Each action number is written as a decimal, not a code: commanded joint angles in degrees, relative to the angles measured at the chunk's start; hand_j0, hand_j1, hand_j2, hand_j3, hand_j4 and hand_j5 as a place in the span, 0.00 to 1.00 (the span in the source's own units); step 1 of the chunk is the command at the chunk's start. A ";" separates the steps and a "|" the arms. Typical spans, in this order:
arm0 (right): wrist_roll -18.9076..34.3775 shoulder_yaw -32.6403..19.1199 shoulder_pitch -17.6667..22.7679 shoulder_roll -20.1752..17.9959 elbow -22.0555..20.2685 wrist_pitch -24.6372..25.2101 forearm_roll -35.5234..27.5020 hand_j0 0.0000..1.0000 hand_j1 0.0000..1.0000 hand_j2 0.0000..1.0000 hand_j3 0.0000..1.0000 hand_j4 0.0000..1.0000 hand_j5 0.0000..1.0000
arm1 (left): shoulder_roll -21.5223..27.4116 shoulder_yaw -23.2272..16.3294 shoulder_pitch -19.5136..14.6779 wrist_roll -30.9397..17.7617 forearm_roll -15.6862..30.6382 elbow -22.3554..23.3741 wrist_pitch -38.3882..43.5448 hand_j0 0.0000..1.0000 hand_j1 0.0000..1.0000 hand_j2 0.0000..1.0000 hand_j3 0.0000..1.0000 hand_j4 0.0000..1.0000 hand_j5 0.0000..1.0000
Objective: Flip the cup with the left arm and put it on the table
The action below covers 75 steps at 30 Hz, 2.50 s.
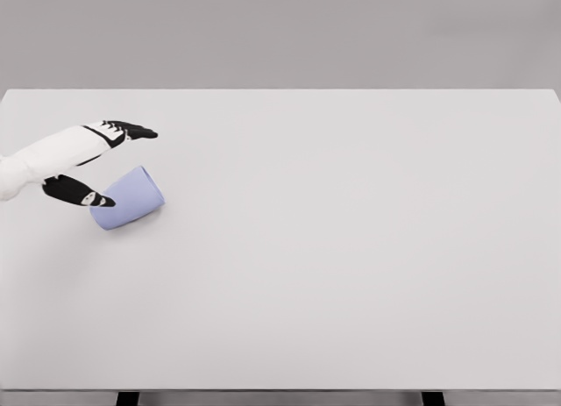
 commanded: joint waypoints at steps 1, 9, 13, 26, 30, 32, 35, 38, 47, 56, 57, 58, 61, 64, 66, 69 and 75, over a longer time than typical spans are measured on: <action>0.03 -0.01 0.00 0.00 -0.16 0.00 -0.01 1.00 1.00 1.00 1.00 1.00 1.00 | -0.79 -0.11 0.00 -0.01 0.24 -0.21 0.30 1.00 1.00 1.00 1.00 1.00 1.00; 0.03 0.07 0.00 0.00 0.11 0.00 -0.01 1.00 1.00 1.00 1.00 1.00 1.00 | -4.22 -0.11 -0.09 -0.01 0.16 -7.14 3.81 1.00 1.00 1.00 1.00 1.00 1.00; -0.06 0.07 0.00 0.00 0.11 0.00 -0.01 1.00 1.00 1.00 1.00 1.00 1.00 | 1.23 -0.27 -1.84 6.32 2.44 -9.26 28.41 1.00 1.00 1.00 1.00 1.00 1.00; -0.06 0.07 -0.09 0.00 0.11 0.00 -0.01 1.00 1.00 1.00 1.00 1.00 1.00 | 21.63 -20.76 -7.21 19.09 44.89 -9.17 27.19 1.00 1.00 1.00 1.00 1.00 1.00; -0.06 0.07 -0.09 0.00 0.11 0.00 -0.01 1.00 1.00 1.00 1.00 1.00 1.00 | 19.61 -22.16 -4.75 19.00 37.96 -9.17 27.19 1.00 1.00 1.00 1.00 1.00 1.00; -0.06 0.07 -0.09 0.00 0.11 0.00 -0.01 1.00 1.00 1.00 1.00 1.00 1.00 | 16.70 -22.25 -4.66 19.00 32.59 -9.17 27.54 1.00 1.00 1.00 1.00 1.00 1.00; -0.06 0.07 -0.09 0.00 0.11 0.00 -0.01 1.00 1.00 1.00 1.00 1.00 1.00 | 14.77 -22.34 -4.66 19.09 28.99 -9.17 30.79 1.00 1.00 1.00 1.00 1.00 1.00; -0.06 0.07 0.00 0.00 0.11 0.00 -0.01 1.00 1.00 1.00 1.00 1.00 1.00 | 13.45 -22.61 -4.83 19.09 26.26 -9.26 34.40 1.00 1.00 1.00 1.00 1.00 1.00; -0.06 0.07 -0.09 0.00 0.11 0.00 -0.01 1.00 1.00 1.00 1.00 1.00 1.00 | 10.37 -23.40 -5.36 18.91 23.18 -9.17 38.88 1.00 1.00 1.00 1.00 1.00 1.00; -0.06 0.07 -0.09 0.00 0.11 0.00 -0.01 1.00 1.00 1.00 1.00 1.00 1.00 | 8.27 -24.36 -5.45 18.91 20.28 -9.17 42.31 1.00 1.00 1.00 1.00 1.00 1.00; -0.06 0.07 0.00 0.00 0.11 0.00 -0.01 1.00 1.00 1.00 1.00 1.00 1.00 | 8.27 -24.36 -5.45 18.91 19.50 -9.17 42.57 1.00 1.00 1.00 1.00 1.00 1.00; -0.06 0.07 -0.09 0.00 0.11 0.00 -0.01 1.00 1.00 1.00 1.00 1.00 1.00 | 8.00 -24.45 -5.45 18.91 18.09 -9.17 43.36 1.00 1.00 1.00 1.00 1.00 1.00; -0.06 0.07 -0.09 0.00 0.11 0.00 -0.01 1.00 1.00 1.00 1.00 1.00 1.00 | 7.39 -25.33 -5.98 18.82 16.77 -9.17 45.03 1.00 1.00 1.00 1.00 1.00 1.00; -0.06 0.07 -0.09 0.00 0.11 0.00 -0.01 1.00 1.00 1.00 1.00 1.00 1.00 | 6.51 -25.59 -6.15 18.65 15.80 -9.17 45.91 1.00 1.00 1.00 1.00 1.00 1.00; -0.06 0.07 0.00 0.00 0.11 0.00 -0.01 1.00 1.00 1.00 1.00 1.00 1.00 | 6.07 -25.59 -6.33 18.65 15.71 -9.17 46.09 1.00 1.00 1.00 1.00 1.00 1.00; -0.06 0.07 0.00 0.00 0.11 0.00 -0.01 1.00 1.00 1.00 1.00 1.00 1.00 | 5.98 -26.21 -6.42 18.65 14.57 -9.17 46.44 1.00 1.00 1.00 1.00 1.00 1.00; -0.06 0.07 0.00 0.00 0.11 0.00 -0.01 1.00 1.00 1.00 1.00 1.00 1.00 | 5.28 -26.30 -6.68 18.73 13.34 -9.08 47.23 1.00 1.00 1.00 1.00 1.00 1.00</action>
